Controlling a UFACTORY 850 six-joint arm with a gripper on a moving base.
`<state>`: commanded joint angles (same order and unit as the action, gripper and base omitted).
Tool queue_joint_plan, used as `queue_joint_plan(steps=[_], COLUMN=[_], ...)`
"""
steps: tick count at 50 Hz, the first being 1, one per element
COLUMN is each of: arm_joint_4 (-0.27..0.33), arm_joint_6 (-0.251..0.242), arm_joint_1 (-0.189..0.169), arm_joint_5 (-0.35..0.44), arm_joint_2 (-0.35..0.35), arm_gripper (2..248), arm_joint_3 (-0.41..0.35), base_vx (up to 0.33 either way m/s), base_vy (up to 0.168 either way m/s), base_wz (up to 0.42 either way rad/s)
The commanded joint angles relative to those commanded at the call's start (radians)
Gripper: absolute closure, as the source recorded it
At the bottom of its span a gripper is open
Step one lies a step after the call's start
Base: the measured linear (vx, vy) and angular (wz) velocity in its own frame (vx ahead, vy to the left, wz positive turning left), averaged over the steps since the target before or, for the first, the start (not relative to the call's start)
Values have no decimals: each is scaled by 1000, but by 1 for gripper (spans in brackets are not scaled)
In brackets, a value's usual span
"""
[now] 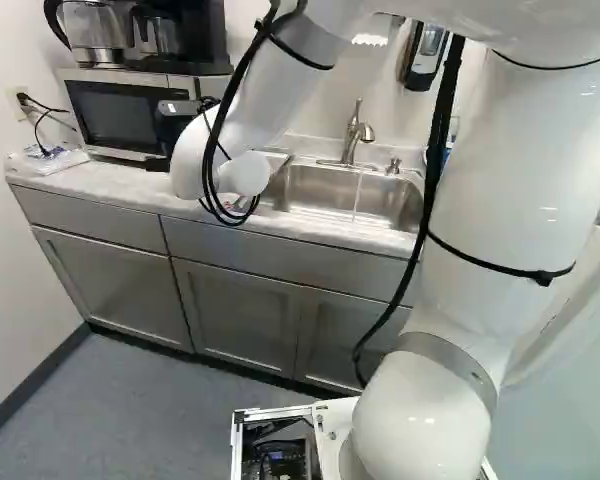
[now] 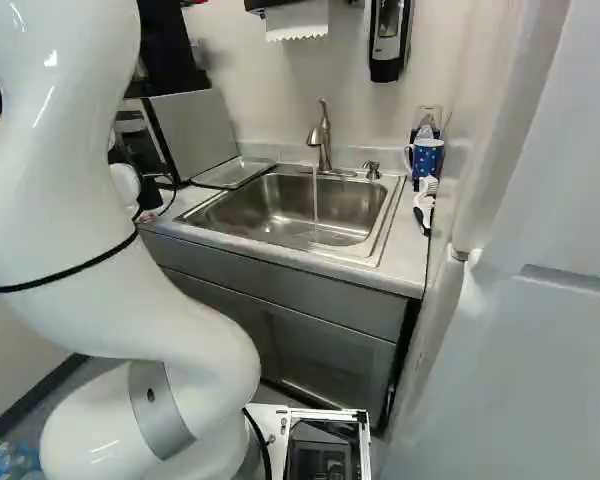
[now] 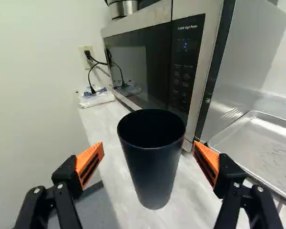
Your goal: Rinse the cup and place it in the tray
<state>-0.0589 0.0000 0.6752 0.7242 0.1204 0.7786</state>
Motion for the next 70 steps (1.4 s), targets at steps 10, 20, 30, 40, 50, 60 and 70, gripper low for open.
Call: queue_joint_plan(steps=[10,20,30,40,50,60,70], arm_joint_4=[0,0,0,0,0,0,0], arm_joint_6=[0,0,0,0,0,0,0], arm_joint_1=[0,0,0,0,0,0,-8], arm_joint_5=[0,0,0,0,0,0,0], arm_joint_2=[0,0,0,0,0,-11,-37], arm_gripper=[3,3,16,93,128,128,128], arm_joint_3=[0,0,0,0,0,3,-3], base_vx=[0,0,0,0,0,0,0], base_vy=[0,0,0,0,0,0,0], base_wz=[0,0,0,0,0,0,0])
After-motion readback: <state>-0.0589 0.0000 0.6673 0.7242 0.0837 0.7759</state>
